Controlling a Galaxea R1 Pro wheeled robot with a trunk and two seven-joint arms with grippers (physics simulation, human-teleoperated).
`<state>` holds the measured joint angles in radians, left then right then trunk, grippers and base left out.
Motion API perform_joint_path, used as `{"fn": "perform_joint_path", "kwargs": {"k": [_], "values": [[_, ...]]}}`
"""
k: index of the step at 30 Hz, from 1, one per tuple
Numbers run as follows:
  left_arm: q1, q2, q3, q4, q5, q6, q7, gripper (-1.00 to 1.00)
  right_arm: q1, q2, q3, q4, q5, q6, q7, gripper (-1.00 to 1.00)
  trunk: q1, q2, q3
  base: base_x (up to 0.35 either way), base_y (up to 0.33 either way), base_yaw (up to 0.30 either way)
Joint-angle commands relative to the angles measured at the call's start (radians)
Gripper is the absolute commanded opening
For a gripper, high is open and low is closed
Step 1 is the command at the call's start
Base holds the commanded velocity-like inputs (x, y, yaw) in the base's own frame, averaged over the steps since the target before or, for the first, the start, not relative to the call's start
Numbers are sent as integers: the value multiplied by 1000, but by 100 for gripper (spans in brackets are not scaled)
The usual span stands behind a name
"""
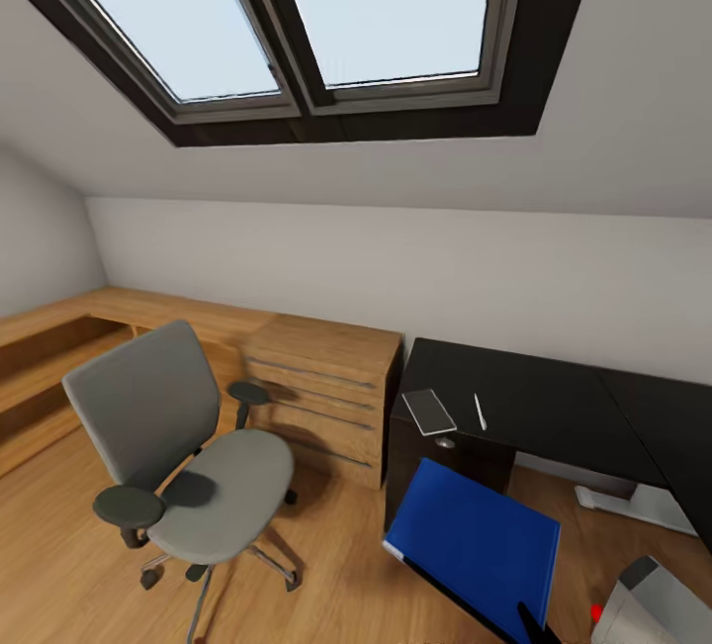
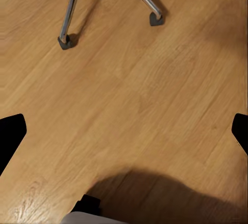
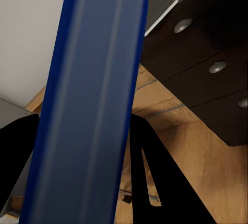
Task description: In the bedroom, organize the workspace by keeping the computer under the desk, ensuring the monitor is on the desk, placing the keyboard on the desk next to the monitor, placing the mouse on the desk next to the keyboard, moving the folder from the swivel chair onto the desk next to the mouse, stacking the notebook on top of the folder with the pen on top of the notebook, and positioning the swivel chair next to the desk.
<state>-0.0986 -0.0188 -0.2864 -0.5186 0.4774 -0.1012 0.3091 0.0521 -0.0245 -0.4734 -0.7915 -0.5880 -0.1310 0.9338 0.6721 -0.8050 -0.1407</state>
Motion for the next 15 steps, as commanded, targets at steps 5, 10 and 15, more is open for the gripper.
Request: {"fn": "perform_joint_path", "kwargs": {"k": [5,10,15], "values": [[-1,-4,-8,1,11,-6,7,100,0,2,2,0,-3,-4,-39,-100,0,-1,-1,0,0,-300],[-1,-3,-8,2,12,-6,7,100,0,4,6,1,-2,-18,-72,-100,0,-1,-1,0,0,-300],[-1,-3,-7,2,12,-6,7,100,0,8,9,-2,0,-26,-151,-100,0,-1,-1,0,0,-300]]}}
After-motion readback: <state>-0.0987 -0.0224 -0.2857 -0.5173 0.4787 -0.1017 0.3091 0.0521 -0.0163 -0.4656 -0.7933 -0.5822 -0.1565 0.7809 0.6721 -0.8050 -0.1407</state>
